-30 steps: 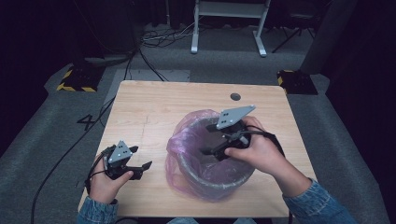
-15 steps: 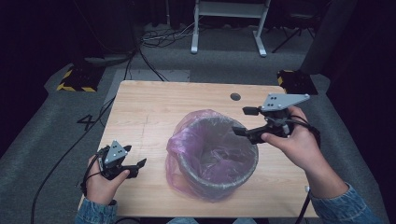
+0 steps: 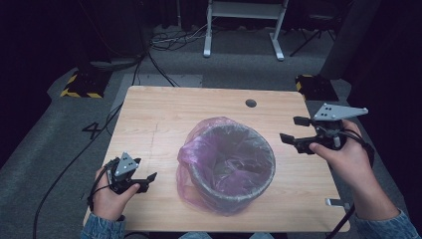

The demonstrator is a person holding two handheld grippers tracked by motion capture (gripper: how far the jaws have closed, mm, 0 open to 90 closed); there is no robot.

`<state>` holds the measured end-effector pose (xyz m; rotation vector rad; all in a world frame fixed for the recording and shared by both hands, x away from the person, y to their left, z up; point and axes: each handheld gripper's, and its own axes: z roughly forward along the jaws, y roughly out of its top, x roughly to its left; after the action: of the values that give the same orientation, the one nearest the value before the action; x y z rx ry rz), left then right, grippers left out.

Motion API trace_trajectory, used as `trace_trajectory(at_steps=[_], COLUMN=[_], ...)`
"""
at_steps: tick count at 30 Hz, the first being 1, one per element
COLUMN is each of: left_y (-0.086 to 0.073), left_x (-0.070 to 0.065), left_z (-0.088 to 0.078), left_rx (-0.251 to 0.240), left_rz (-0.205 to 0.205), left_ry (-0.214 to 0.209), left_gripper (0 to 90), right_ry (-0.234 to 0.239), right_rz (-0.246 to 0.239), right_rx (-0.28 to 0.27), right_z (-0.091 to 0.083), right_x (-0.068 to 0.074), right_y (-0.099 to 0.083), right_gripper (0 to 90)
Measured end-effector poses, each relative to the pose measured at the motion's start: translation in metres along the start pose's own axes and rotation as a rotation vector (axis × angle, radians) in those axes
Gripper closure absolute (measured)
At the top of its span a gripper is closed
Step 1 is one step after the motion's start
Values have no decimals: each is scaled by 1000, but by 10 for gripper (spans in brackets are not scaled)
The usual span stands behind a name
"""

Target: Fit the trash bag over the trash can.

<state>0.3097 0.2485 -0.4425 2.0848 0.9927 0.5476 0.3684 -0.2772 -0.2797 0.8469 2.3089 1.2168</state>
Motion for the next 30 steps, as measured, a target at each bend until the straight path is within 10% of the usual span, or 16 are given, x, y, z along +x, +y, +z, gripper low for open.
trace_trajectory(at_steps=[19,30], left_y=[-13,-17], left_x=[3,3], left_z=[4,11], left_rx=[52,63], left_rz=[-11,-24], left_ry=[34,4], left_gripper=[242,240], right_ry=[-175,-168], right_rz=[104,163], right_rx=[109,171], right_z=[5,18], right_x=[-31,-37], right_y=[-77,-121], right_gripper=[222,214])
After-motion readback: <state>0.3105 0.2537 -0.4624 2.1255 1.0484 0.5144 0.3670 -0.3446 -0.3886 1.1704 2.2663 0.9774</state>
